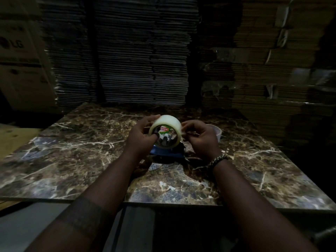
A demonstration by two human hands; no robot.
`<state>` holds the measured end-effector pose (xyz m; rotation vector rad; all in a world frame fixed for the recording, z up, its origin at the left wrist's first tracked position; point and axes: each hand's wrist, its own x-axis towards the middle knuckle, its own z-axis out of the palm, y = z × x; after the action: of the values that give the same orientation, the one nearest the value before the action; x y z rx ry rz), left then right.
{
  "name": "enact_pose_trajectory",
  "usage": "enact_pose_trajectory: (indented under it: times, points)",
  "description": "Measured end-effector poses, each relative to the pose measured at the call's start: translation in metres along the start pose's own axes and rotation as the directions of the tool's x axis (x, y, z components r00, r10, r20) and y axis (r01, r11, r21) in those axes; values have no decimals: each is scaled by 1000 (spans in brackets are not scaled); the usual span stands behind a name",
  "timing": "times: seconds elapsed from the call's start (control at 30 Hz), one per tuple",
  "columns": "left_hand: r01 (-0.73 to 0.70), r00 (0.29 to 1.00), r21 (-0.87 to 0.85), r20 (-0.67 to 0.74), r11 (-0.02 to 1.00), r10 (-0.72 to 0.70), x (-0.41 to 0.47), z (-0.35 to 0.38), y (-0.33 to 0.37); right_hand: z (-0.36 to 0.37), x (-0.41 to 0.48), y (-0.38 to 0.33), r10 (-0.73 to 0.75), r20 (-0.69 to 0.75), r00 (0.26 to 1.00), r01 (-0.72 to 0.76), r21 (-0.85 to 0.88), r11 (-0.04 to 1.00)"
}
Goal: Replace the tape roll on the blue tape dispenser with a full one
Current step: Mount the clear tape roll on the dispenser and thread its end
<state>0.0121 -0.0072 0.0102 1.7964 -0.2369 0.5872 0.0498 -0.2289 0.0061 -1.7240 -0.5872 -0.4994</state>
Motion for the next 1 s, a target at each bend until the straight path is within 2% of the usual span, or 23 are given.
enact_pose_trajectory:
  times: [0.37, 0.67, 1.0]
  points:
    - [17, 999, 41, 29, 999, -19, -2, -3, 0, -5, 2, 3, -125, -27, 992, 118, -181, 976]
    - [62, 995, 115, 72, 991, -70, -2, -2, -5, -6, 0, 5, -17, -20, 1000, 13, -165, 986]
    - [108, 987, 171, 102, 979, -126, 1, -1, -10, -17, -2, 1, -8, 93, 996, 42, -367, 929]
